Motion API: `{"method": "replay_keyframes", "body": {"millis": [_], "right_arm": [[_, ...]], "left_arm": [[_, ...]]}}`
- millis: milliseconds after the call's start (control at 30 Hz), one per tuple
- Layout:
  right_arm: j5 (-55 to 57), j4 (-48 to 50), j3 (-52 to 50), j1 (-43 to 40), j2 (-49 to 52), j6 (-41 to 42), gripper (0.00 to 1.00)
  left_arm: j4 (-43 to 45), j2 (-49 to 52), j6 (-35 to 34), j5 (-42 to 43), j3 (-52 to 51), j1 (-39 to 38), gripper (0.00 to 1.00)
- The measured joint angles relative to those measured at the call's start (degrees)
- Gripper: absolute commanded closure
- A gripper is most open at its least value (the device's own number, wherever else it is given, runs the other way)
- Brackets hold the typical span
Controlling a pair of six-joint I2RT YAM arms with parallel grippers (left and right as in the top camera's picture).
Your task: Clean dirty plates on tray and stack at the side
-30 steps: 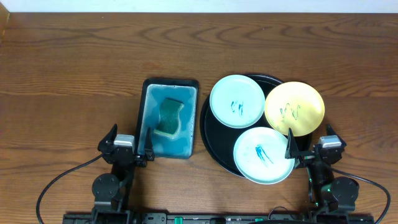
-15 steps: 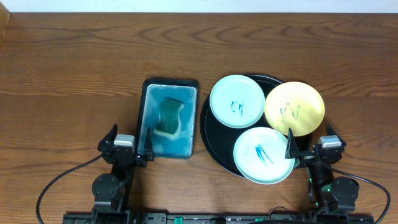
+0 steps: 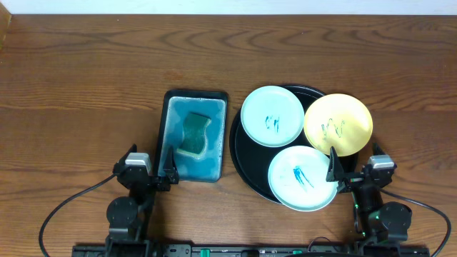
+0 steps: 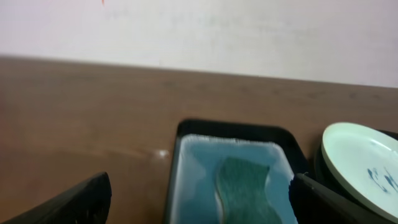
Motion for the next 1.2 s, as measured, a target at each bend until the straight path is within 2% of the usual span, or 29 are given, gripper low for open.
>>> {"method": "replay_keyframes", "body": {"millis": [267, 967, 1200], "right_arm": [[0.0, -3.8, 2.2, 0.0, 7.3, 1.9, 0.01], [-1.4, -41.2, 36.7, 0.0, 43.6, 3.0, 0.01], [-1.7, -45.4, 42.1, 0.0, 51.8, 3.1, 0.01]], "left_arm": [[-10.8, 9.7, -3.1, 0.5, 5.3, 0.0, 0.08], [-38.3, 39.8, -3.9, 4.4, 37.8, 0.0, 0.08], [-48.3, 47.4, -3.9, 4.9, 47.8, 0.0, 0.08]]}}
